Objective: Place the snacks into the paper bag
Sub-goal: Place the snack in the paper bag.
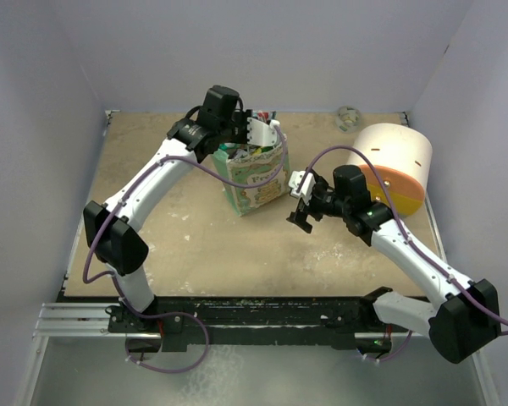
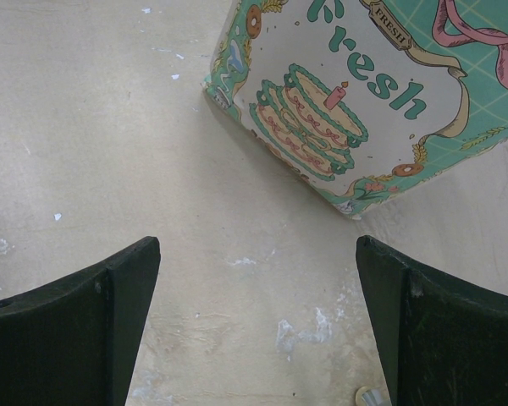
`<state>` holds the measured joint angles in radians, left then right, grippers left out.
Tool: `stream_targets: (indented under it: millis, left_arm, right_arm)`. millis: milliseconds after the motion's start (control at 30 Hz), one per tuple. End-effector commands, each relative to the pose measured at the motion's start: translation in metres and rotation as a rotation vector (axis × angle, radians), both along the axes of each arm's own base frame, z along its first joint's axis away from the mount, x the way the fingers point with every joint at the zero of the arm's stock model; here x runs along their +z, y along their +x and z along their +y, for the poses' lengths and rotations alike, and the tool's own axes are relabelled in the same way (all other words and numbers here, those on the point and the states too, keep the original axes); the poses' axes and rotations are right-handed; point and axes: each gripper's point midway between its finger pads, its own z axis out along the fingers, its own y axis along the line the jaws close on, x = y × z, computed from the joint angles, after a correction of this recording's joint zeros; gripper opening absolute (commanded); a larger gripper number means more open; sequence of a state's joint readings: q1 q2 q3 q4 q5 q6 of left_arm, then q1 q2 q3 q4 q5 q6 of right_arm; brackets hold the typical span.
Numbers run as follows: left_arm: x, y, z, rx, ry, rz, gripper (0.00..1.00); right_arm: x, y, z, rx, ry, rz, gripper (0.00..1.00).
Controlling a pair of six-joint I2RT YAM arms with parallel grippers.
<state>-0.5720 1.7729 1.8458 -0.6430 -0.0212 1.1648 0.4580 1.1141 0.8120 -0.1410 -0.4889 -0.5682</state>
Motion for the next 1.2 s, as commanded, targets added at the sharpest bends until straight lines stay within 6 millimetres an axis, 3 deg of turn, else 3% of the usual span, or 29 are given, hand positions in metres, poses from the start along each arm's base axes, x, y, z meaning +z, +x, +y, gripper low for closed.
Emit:
stream_targets:
  millis: [0, 167, 533, 833, 1167]
  left_arm:
    - [0.039, 0.002, -0.01, -0.003, -0.142, -0.099, 0.0]
    - [0.037, -0.001, -0.015, -0.018, -0.167, -0.079, 0.0]
    - [-0.015, -0.026, 0.007, 0.108, -0.149, 0.126, 0.0]
    - [-0.031, -0.048, -0.011, 0.039, -0.217, 0.268, 0.0]
    - [-0.071, -0.067, -0.02, 0.056, -0.17, 0.547, 0.06]
  right_arm:
    - [0.016, 0.003, 0.003, 0.006, 0.038, -0.051, 1.0]
    - [0.015, 0.004, 0.002, 0.003, 0.033, -0.05, 1.0]
    - [0.015, 0.004, 0.002, 0.005, 0.035, -0.053, 1.0]
    - [0.017, 0.004, 0.002, 0.003, 0.037, -0.055, 1.0]
    - [0.015, 0.004, 0.002, 0.002, 0.037, -0.05, 1.0]
